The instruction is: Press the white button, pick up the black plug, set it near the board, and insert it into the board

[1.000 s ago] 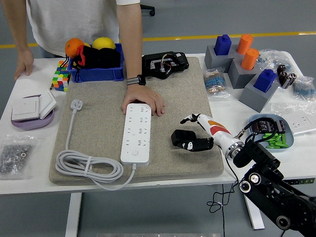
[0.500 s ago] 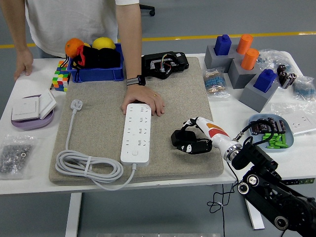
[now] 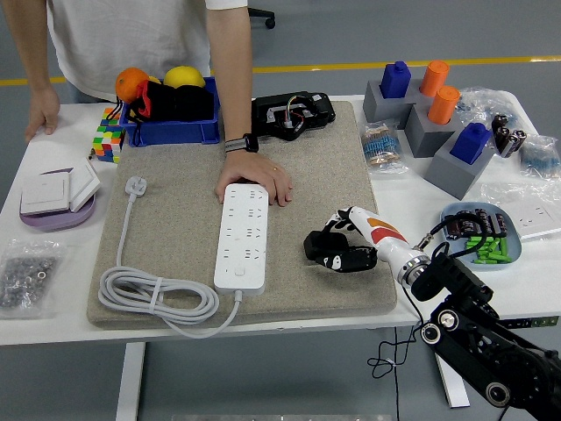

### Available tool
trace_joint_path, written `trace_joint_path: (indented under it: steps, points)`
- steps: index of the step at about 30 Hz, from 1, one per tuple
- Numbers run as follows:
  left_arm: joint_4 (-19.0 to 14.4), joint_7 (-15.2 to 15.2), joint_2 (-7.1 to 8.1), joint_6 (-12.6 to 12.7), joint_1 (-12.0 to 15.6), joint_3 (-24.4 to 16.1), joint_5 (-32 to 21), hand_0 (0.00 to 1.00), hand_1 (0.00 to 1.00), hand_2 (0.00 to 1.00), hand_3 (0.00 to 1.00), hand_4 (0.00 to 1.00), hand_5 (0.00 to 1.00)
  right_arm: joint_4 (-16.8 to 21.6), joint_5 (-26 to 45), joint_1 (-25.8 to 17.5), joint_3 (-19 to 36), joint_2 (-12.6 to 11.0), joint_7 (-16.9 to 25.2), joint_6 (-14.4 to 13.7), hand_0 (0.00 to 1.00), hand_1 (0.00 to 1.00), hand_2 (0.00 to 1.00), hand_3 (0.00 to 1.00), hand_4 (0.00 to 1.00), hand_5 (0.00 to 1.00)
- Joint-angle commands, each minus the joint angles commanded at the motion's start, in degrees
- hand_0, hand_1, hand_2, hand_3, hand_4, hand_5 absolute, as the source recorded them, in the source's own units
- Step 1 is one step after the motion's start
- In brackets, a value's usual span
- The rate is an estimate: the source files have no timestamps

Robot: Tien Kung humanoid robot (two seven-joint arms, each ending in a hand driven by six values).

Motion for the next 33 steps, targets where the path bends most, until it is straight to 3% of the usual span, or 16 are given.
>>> trace_joint_path:
  steps: [10,24,33]
  points:
    - [0.0,0.0,-0.03,0.0,0.0,0.0,0.0,0.625,0.63,0.636,0.691,0.557,0.39,0.7,-0.2,0.0,-0.1,0.0,-0.5,0.4,0.659,0.65,0.637,0.467,0.908,0.169]
    - [0.0,0.0,-0.05,0.0,-0.1,0.0,-0.1,0.625,0.63,0.635,0.691,0.557,0.391,-1.7,0.4,0.4,-1.2,0.3,0.2,0.0,0.668,0.655,0.64,0.465,0.901,0.163]
    - [0.0,0.0,-0.02,0.0,-0.1,0.0,-0.2,0.625,0.63,0.635,0.692,0.557,0.391,-2.4,-0.5,0.6,-1.4,0.4,1.4,-1.2,0.588,0.606,0.601,0.434,0.856,0.078]
